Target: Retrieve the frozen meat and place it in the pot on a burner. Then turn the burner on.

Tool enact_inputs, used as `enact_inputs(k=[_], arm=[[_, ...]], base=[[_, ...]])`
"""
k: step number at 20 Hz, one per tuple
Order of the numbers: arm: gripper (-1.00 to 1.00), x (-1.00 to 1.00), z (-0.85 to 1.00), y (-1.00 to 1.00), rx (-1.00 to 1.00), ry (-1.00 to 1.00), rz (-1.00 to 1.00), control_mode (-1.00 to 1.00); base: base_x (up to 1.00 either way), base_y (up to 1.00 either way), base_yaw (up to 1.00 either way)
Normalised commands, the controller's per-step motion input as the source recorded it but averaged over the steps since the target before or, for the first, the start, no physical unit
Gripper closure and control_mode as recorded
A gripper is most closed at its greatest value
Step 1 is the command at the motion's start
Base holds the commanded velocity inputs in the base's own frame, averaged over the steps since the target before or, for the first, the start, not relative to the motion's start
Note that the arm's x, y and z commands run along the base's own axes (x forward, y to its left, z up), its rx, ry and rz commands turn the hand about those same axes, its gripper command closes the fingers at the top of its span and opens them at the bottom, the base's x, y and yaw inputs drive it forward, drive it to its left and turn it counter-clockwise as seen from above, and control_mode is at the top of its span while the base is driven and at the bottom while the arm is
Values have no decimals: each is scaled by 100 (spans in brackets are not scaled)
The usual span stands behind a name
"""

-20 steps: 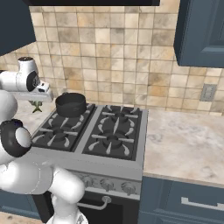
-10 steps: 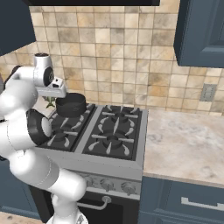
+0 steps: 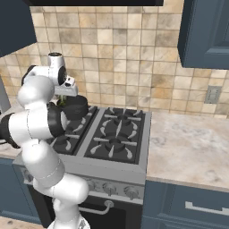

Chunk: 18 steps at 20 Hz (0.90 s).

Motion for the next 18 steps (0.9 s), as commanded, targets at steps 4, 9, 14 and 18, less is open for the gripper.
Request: enact_inputs(k=[4, 9, 14, 18], arm=[[100, 58, 0, 0, -6, -3, 0, -100], [100, 52, -5, 0, -2, -1, 0, -100], [100, 35, -18, 0, 0, 0, 0, -100], [100, 48, -17, 0, -1, 0, 0, -100]], base=[[0, 0, 0], [0, 0, 0], [0, 0, 0], [0, 0, 0]])
